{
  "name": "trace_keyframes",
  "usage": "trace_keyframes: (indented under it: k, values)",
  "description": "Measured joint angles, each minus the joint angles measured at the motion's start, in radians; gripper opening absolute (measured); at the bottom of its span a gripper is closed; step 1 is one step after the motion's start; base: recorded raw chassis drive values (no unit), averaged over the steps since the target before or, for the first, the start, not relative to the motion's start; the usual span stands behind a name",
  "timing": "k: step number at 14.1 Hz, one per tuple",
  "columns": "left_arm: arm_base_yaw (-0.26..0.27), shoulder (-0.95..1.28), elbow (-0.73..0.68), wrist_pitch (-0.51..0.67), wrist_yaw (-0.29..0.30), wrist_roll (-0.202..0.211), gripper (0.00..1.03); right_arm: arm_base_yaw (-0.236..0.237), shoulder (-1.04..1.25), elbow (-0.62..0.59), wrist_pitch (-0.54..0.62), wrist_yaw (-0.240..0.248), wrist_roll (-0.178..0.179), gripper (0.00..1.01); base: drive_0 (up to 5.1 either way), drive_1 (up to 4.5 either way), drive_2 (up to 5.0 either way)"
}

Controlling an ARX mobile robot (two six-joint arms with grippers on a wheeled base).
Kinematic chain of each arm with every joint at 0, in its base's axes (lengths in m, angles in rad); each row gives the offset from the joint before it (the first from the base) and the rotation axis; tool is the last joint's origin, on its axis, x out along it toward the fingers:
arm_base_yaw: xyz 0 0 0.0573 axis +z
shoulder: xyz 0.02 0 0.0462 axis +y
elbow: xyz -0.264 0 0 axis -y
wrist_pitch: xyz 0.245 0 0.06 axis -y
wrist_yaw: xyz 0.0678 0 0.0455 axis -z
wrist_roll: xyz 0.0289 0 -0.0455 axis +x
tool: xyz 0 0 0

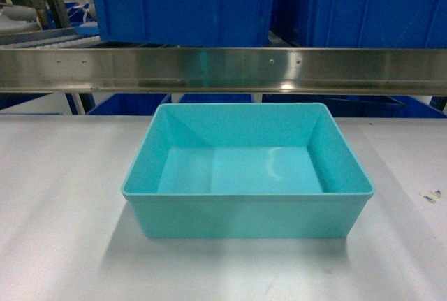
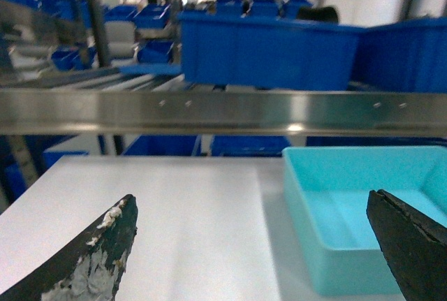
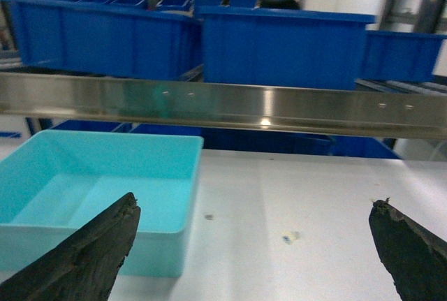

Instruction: Organize blue bins on left shelf correctly

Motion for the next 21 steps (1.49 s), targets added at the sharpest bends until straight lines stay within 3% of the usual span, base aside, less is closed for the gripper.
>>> trace_keyframes:
  k: [1,2,3,5,7,10,11,12,14,21]
  values:
    - [0.084,0.301,0.03,0.189,0.021,-0.016,0.98,0.179,0.314,0.1,0.174,0.098,-0.004,0.98,0.0,0.0,0.0]
    - [0.034,0.539,0.117,0.338,0.023,-0.019,0.98,0.224,0.522,0.208,0.231,0.106,-0.004,0.98,0.0,0.0,0.0]
    - [-0.029,0.744,0.21,0.415,0.002,-0.012,0.98,0.222,0.713,0.299,0.29,0.115,-0.007,0.98,0.0,0.0,0.0]
    - [-0.068,0.846,0.248,0.426,-0.027,-0.002,0.98,0.203,0.799,0.339,0.293,0.108,-0.006,0.98,0.0,0.0,0.0]
    - [-0.106,0.919,0.274,0.421,-0.045,0.007,0.98,0.192,0.859,0.365,0.307,0.107,-0.006,0.98,0.0,0.0,0.0]
    - [-0.239,1.114,0.414,0.368,-0.097,0.036,0.98,0.135,1.043,0.484,0.342,0.085,0.007,0.98,0.0,0.0,0.0]
    - [-0.275,1.151,0.466,0.33,-0.129,0.056,0.98,0.134,1.071,0.521,0.26,0.055,0.017,0.98,0.0,0.0,0.0]
    - [-0.304,1.169,0.488,0.348,-0.176,0.088,0.98,0.134,1.071,0.542,0.18,-0.008,0.034,0.98,0.0,0.0,0.0]
    - [-0.322,1.168,0.495,0.353,-0.2,0.14,0.98,0.134,1.067,0.553,0.166,-0.026,0.049,0.98,0.0,0.0,0.0]
    - [-0.317,1.168,0.495,0.352,-0.204,0.155,0.98,0.134,1.066,0.553,0.166,-0.026,0.058,0.98,0.0,0.0,0.0]
